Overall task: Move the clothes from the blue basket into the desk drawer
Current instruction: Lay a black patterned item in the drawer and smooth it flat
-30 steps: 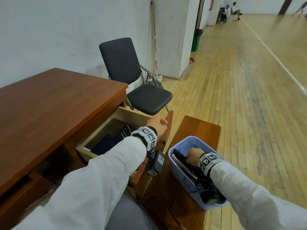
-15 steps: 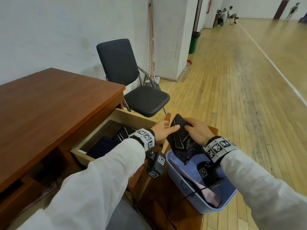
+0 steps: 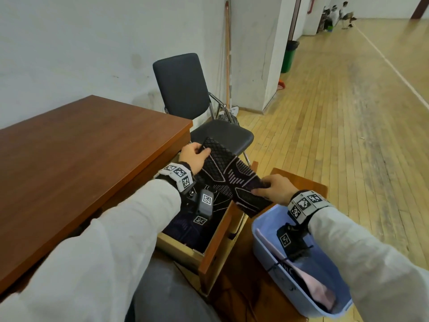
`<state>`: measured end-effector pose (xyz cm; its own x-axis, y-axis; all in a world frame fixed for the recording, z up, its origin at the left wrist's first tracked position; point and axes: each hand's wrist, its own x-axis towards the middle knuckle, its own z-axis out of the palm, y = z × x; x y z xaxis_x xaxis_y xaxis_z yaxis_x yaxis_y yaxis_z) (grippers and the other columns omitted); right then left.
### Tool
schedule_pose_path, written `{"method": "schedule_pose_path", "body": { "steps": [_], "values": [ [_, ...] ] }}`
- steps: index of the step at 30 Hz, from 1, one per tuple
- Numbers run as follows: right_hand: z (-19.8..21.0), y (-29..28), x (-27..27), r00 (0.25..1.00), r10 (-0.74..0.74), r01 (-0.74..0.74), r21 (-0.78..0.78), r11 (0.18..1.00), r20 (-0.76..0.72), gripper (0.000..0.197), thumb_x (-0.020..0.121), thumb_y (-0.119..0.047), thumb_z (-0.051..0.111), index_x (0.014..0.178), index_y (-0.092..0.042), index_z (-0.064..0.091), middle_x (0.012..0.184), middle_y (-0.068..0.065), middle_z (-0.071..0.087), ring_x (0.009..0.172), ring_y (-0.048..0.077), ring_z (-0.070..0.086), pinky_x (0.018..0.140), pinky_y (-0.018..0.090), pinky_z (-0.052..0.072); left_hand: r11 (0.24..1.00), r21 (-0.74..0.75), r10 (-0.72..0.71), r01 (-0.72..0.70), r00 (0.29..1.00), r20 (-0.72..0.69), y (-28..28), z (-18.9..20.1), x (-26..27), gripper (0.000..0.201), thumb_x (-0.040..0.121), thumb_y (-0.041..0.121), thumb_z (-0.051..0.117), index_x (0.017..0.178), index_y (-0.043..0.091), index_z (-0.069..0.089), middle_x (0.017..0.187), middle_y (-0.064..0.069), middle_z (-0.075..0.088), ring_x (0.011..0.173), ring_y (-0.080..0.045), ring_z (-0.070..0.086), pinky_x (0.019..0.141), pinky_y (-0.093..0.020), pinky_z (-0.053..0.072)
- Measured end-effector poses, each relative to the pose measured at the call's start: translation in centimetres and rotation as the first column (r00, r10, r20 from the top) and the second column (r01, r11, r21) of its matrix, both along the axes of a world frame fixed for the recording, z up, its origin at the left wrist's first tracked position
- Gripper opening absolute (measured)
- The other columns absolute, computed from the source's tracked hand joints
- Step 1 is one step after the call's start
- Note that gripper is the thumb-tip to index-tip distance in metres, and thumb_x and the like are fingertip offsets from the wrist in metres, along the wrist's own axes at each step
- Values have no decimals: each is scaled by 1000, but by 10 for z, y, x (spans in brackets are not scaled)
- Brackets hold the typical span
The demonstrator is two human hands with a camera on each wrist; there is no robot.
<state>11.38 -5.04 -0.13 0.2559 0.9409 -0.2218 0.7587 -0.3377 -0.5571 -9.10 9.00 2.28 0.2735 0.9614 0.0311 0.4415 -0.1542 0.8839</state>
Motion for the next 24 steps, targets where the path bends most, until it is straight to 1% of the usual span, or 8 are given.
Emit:
{"method": "schedule_pose_path", "body": {
  "steps": [2,4,8,10,12,15,20,24],
  "values": [
    [-4,5,-1,997,-53,56,49,997,-60,25,89,-32,64,104,-12,68,86,-3,66,81,12,62,62,17,46,999,-11,50,-51,996,-73,12,-7,-10,29,93,23,59,112,3,66,115,-13,68,109,-29,63,99,-39,47],
    [-5,17,-4,990,-79,90,91,992,-115,25,90,-26,63,109,-11,66,93,-1,66,88,15,63,67,19,49,992,-40,109,-116,984,-137,25,-14,-18,32,94,23,56,119,3,64,120,-12,66,113,-29,61,101,-38,45],
    [-5,45,-14,975,-128,152,127,980,-181,21,88,-21,63,107,-14,61,105,8,66,97,24,65,84,41,57,977,-106,166,-186,970,-176,46,-27,-28,32,95,18,49,115,0,66,118,-19,66,109,-36,61,97,-41,46],
    [-8,59,-23,985,-102,120,124,985,-138,24,86,-21,65,109,-18,57,104,6,64,97,24,65,83,42,57,974,-131,154,-183,967,-204,54,-33,-29,32,94,18,49,117,3,66,121,-17,66,112,-35,60,99,-39,46],
    [-13,74,-32,996,-63,70,116,991,-57,26,86,-19,65,110,-19,55,100,3,61,91,20,62,79,35,56,971,-129,163,-199,955,-248,63,-41,-29,35,92,16,55,126,8,62,129,-12,62,119,-31,58,105,-37,43],
    [-23,96,-43,1000,3,-6,102,995,29,27,87,-11,62,111,-16,53,106,7,62,90,21,58,71,28,45,964,-123,192,-237,935,-298,77,-60,-31,31,88,13,62,119,11,60,125,-11,64,116,-29,59,101,-39,46],
    [-41,120,-51,982,125,-127,9,992,139,20,86,-8,59,105,-14,65,112,6,65,106,24,60,86,29,50,967,-163,126,-194,927,-353,91,-92,-35,19,91,7,57,102,16,71,114,-7,68,104,-27,64,85,-32,51],
    [-53,134,-56,941,243,-216,-135,967,237,22,90,-12,56,108,-15,68,114,4,65,106,23,61,93,34,51,965,-226,56,-133,946,-318,103,-114,-34,35,88,-9,48,108,8,70,124,-12,65,116,-29,59,102,-37,47]
  ]
}}
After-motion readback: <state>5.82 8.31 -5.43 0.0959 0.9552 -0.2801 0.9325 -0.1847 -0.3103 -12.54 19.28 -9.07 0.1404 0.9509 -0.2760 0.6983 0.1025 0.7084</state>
